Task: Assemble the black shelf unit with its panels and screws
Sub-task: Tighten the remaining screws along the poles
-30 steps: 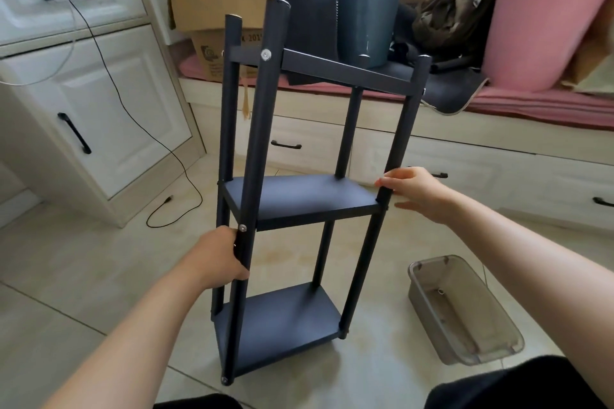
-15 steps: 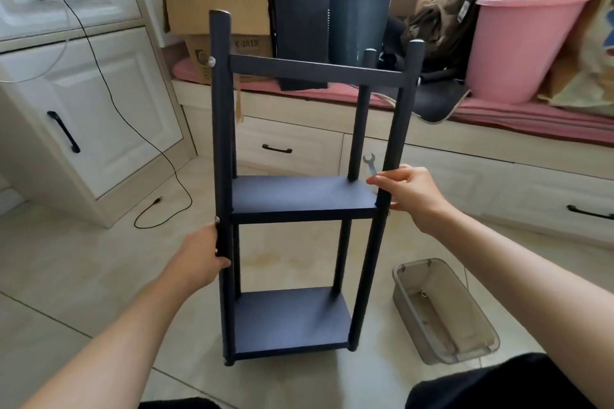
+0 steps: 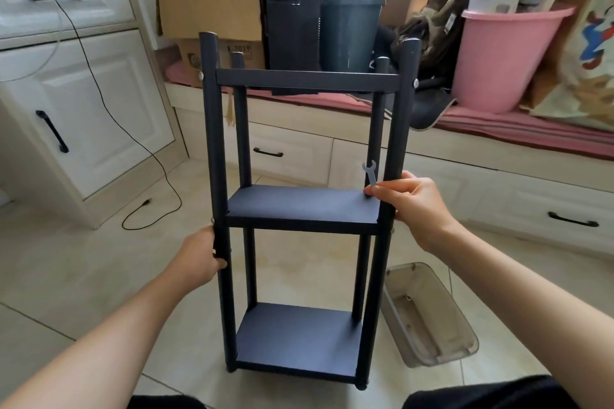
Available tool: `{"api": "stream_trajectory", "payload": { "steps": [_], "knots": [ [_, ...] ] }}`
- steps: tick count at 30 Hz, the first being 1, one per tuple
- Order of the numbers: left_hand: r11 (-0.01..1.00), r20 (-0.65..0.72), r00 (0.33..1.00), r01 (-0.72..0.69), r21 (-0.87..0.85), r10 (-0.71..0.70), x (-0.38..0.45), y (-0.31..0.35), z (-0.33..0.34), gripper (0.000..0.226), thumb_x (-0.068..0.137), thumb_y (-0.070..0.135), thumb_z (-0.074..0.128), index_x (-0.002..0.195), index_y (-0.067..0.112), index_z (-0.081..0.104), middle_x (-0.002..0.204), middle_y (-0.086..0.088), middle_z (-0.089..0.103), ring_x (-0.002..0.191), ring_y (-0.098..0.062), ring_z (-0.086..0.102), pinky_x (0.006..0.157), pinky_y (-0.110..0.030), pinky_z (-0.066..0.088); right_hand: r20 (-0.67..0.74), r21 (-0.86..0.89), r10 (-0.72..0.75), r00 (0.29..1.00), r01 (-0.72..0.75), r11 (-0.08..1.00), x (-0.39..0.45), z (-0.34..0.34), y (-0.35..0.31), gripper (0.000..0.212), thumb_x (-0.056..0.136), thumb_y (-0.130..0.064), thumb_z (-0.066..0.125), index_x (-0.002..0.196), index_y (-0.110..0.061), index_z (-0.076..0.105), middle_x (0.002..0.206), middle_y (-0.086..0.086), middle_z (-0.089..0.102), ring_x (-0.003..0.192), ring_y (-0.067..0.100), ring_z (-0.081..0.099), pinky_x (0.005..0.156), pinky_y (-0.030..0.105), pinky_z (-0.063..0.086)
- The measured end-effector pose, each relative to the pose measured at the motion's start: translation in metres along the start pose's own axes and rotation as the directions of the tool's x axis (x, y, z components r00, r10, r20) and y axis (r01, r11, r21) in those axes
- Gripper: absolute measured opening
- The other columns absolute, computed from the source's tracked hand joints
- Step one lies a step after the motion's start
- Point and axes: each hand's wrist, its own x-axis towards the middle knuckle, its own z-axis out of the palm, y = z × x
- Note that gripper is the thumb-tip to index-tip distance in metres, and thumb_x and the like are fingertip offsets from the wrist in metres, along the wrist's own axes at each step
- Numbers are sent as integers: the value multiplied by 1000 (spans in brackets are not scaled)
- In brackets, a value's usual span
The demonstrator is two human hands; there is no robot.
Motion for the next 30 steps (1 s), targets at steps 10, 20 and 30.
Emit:
{"api": "stream_trajectory", "payload": {
  "steps": [10, 20, 30],
  "knots": [
    [994, -67, 993, 97, -55, -100, 6, 9, 21, 49, 82, -17, 66, 125, 1, 51, 95, -17, 58, 81, -36, 67, 72, -46, 61, 38, -37, -44, 998, 45, 998, -7, -3, -5, 6, 84, -16, 77, 81, -13, 81, 111, 16, 55, 101, 23, 60, 96, 47, 52],
    [998, -45, 998, 47, -41, -49, 2, -1, 27, 52, 84, -16, 64, 130, 1, 49, 104, -15, 59, 80, -31, 66, 64, -37, 60, 110, -43, -60, 992, 65, 997, -12, 4, 2, 20, 84, -13, 75, 75, -29, 82, 104, -6, 56, 140, 37, 36, 105, 62, 40],
    [983, -120, 984, 144, 112, -131, 12, 12, 37, 43, 96, -2, 56, 136, -3, 40, 124, -26, 59, 110, -42, 61, 83, -40, 52, 141, -115, -86, 986, 103, 988, -19, 13, -8, 13, 84, -15, 76, 78, -26, 81, 105, 19, 53, 115, 26, 53, 101, 52, 47]
  ]
}}
